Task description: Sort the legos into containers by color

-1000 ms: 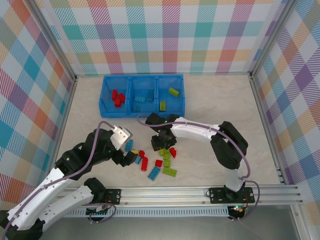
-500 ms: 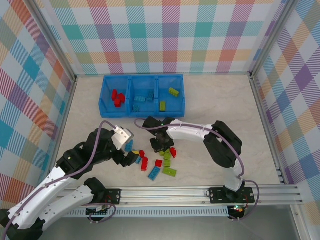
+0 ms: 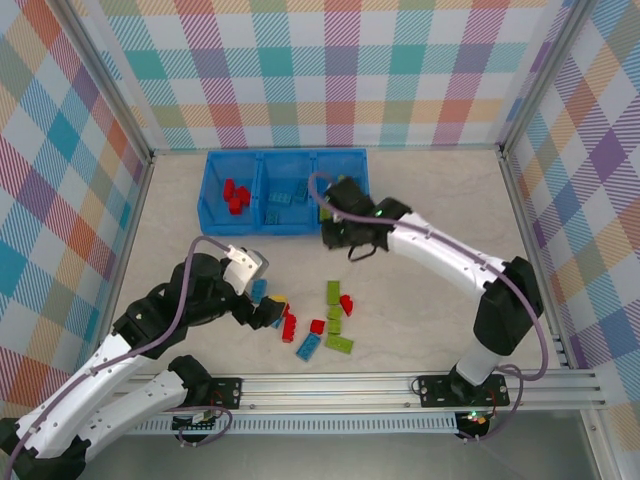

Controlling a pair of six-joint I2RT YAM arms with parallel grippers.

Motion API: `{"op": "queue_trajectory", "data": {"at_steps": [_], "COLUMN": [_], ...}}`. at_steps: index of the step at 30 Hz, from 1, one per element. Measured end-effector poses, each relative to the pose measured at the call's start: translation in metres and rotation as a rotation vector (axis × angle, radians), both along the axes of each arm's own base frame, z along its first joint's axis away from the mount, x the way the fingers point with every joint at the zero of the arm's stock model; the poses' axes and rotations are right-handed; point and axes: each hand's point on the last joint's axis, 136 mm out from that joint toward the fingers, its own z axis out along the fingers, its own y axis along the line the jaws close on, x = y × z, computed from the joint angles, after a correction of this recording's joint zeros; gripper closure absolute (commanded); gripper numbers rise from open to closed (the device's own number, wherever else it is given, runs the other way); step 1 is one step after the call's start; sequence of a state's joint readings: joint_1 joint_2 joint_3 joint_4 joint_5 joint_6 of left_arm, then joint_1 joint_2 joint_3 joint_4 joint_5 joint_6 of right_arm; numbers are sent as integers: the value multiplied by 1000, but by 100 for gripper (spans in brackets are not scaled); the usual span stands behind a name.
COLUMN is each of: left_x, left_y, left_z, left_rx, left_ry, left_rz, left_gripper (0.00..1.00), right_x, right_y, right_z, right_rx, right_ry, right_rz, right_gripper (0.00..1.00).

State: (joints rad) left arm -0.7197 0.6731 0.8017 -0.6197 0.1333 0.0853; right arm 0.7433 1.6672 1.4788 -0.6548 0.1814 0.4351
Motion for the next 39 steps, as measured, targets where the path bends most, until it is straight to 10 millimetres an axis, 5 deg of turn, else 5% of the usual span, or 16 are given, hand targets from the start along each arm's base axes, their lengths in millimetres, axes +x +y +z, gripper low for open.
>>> {"op": "queue_trajectory", "data": {"at_steps": [4,9,14,20,23,28,33,39], "left_x": [7,16,18,19,23,34,33,28], "left_y": [-6,-7,-5,4,7,-1,-55,-129], "left_z": [-3,-17,-23,-34,-41,-58,-76,-111], "left_rx": [-35,-33,-50,-56,-62,-52,-2,23], "left_ry": [54,144,221,302,344,470,567,691], "left_rz": [40,124,194,297,365,502,522,570], "left_gripper": [0,0,0,0,0,4,15,17], "right_x": [68,129,144,142,116,31,-52,-122], "right_y": [-22,0,11,11,0,-38,-92,-151], "right_z": [9,-21,-50,-30,-14,26,41,9], "right_rx": [-46,-126,-179,-162,-131,-26,51,41], "right_ry": [-97,-129,-104,-127,-117,-110,-116,-3], "right_rz": [-83,-65,-24,-12,8,58,14,-128], "right_gripper": [76,68,55,55,51,25,0,0]}}
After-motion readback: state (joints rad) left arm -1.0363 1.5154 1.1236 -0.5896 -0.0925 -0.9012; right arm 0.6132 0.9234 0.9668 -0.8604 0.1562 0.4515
